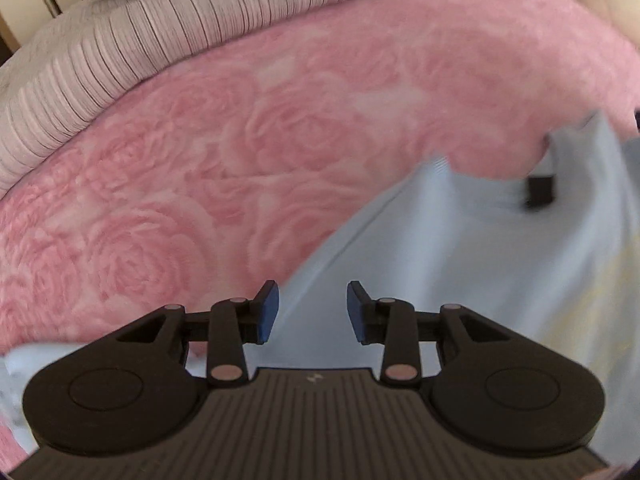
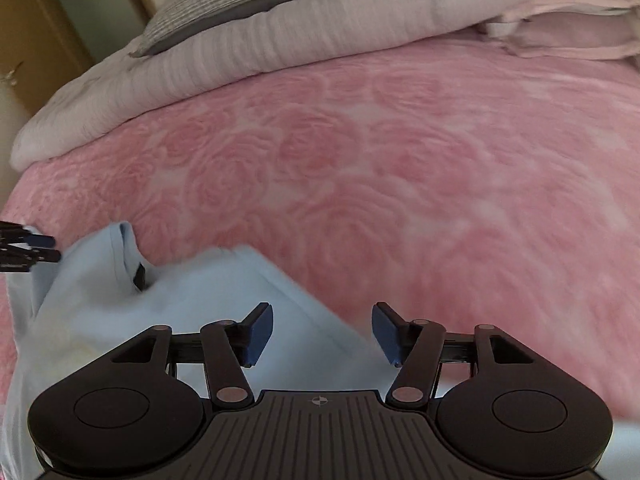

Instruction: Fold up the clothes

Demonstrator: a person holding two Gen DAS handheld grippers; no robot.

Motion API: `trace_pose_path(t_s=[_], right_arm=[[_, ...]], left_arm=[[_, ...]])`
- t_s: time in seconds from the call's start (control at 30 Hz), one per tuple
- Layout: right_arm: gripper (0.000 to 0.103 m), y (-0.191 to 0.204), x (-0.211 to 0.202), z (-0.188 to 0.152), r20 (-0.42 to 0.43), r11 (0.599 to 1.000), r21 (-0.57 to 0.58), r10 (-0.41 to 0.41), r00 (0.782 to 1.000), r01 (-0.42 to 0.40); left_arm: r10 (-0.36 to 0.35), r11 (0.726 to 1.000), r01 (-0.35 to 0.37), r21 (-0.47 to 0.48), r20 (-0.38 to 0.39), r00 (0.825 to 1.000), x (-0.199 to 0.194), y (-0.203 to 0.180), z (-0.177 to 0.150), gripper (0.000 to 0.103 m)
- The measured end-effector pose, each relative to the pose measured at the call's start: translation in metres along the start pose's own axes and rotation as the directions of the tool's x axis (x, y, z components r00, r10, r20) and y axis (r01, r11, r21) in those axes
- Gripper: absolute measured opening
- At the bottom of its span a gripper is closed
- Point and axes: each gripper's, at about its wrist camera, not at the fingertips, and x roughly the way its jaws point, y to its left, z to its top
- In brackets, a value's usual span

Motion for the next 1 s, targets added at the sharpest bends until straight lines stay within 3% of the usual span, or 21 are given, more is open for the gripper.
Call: trace_pose_path(t_s=[0.1,0.23,0.27,0.3,0.37,0.5,0.67,0.73,0.77,0.83,0.87,0.9,0.97,1.0], right_arm=[[0.061,-0.003,0.028,0.014,-0.043,0.997,-0.036,0.069,0.997,-0.071],[0.061,-0.004,0.053,0.014,-0.105,0.993,-0.059,0.1,0.989,-0.106],[0.044,-0.004,0.056,0.012,-0.116,0.991,-0.075,0.101,0.988,-0.11],[0.003,-0.003,0.059,0.011,-0.127,0.989,-0.091,0.102,0.987,-0.114],[0.004,-0.001,0.059,0.011,-0.127,0.987,-0.116,0.095,0.987,-0.11],[0.004,0.013,0.036,0.031,0.0,0.981,-0.182,0.064,0.998,-0.063],[0.004,0.038,0.029,0.067,0.157,0.957,-0.29,0.016,0.988,0.03],[0.004,0.047,0.032,0.076,0.235,0.953,-0.295,-0.001,0.972,0.072],[0.004,0.051,0.039,0.08,0.25,0.956,-0.277,-0.024,0.968,0.096],[0.008,0.057,0.065,0.085,0.188,0.96,-0.242,-0.094,0.978,0.139],[0.015,0.055,0.072,0.085,0.169,0.966,-0.202,-0.126,0.978,0.159],[0.03,0.054,0.079,0.084,0.148,0.97,-0.162,-0.156,0.976,0.18],[0.044,0.047,0.08,0.08,0.135,0.982,-0.051,-0.174,0.976,0.182],[0.046,0.042,0.073,0.077,0.143,0.987,0.008,-0.162,0.976,0.162]], left_arm=[[-0.038,0.999,0.037,-0.026,-0.044,0.998,0.016,0.02,-0.005,0.032],[-0.07,0.997,0.068,-0.029,-0.054,0.996,0.027,0.032,-0.018,0.031],[-0.077,0.997,0.077,-0.015,-0.046,0.996,0.027,0.032,-0.02,0.025],[-0.083,0.997,0.083,-0.009,-0.034,0.996,0.025,0.033,-0.02,0.008],[-0.082,0.997,0.082,-0.015,0.003,0.997,0.02,0.035,-0.02,0.007],[-0.027,0.993,0.042,-0.109,0.134,0.991,-0.003,0.052,-0.018,0.006],[0.091,0.96,-0.004,-0.28,0.298,0.95,-0.034,0.08,-0.018,0.006],[0.146,0.93,-0.027,-0.366,0.303,0.942,-0.032,0.09,-0.022,0.007],[0.174,0.912,-0.037,-0.409,0.303,0.937,-0.03,0.095,-0.024,0.013],[0.231,0.901,-0.136,-0.412,0.189,0.954,-0.009,0.097,-0.022,0.015],[0.262,0.895,-0.184,-0.406,0.143,0.955,-0.001,0.097,-0.02,0.014],[0.292,0.888,-0.232,-0.397,0.096,0.951,0.007,0.097,-0.019,0.014],[0.288,0.883,-0.22,-0.415,0.109,0.952,0.001,0.099,-0.022,0.017],[0.28,0.878,-0.199,-0.435,0.129,0.951,-0.008,0.1,-0.028,0.024]])
